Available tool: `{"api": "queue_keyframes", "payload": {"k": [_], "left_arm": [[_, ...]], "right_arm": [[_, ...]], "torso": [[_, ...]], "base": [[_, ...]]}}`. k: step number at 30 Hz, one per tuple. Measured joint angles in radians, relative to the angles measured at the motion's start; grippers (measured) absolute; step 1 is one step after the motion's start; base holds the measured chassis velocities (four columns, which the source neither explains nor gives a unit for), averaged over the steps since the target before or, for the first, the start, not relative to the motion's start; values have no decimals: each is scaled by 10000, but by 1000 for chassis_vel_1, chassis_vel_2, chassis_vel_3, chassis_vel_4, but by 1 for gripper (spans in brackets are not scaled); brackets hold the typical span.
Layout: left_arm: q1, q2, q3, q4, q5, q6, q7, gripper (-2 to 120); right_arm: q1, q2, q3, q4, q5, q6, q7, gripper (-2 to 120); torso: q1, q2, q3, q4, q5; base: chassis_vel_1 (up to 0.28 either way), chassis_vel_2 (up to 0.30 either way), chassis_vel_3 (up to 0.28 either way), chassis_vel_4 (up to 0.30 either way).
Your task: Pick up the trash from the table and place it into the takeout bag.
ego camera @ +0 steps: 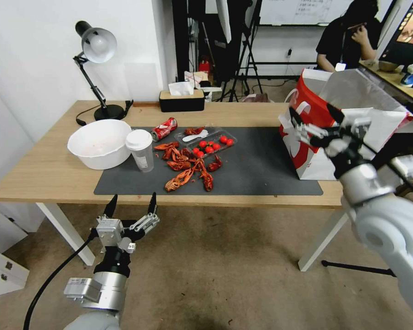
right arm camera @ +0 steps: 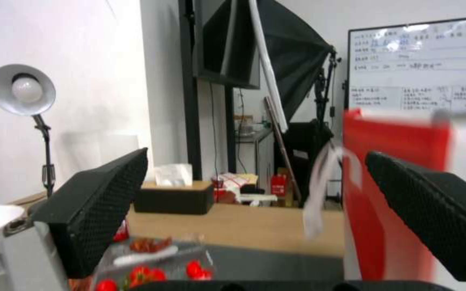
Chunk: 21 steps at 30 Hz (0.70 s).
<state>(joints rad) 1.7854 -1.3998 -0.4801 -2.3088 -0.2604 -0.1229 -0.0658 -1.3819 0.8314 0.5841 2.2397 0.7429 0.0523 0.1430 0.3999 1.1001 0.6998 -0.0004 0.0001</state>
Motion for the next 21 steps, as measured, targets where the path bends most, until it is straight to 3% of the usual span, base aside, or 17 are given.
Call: {"api": "queue_keyframes", "payload": {"k": [4,8,21], "left_arm": [[-59,13,40,85,-36,0,16,100],[-46,15,23,96,-47,-30,18,100],[-27,-176,-29,58,-48,-113,13,100]], "right_arm": [[-1265,737,282,-375,-610,1099,-589,100],[-1932,1133,384,-540,-905,1522,-789,100],[-3448,2380,217,-676,-1899,2207,-130,100]], "torso": [[1,0,0,4,0],[0,0,0,1,-2],[1,0,1,4,0]], "base": [[0,0,0,0],[0,0,0,0],[0,0,0,0]]}}
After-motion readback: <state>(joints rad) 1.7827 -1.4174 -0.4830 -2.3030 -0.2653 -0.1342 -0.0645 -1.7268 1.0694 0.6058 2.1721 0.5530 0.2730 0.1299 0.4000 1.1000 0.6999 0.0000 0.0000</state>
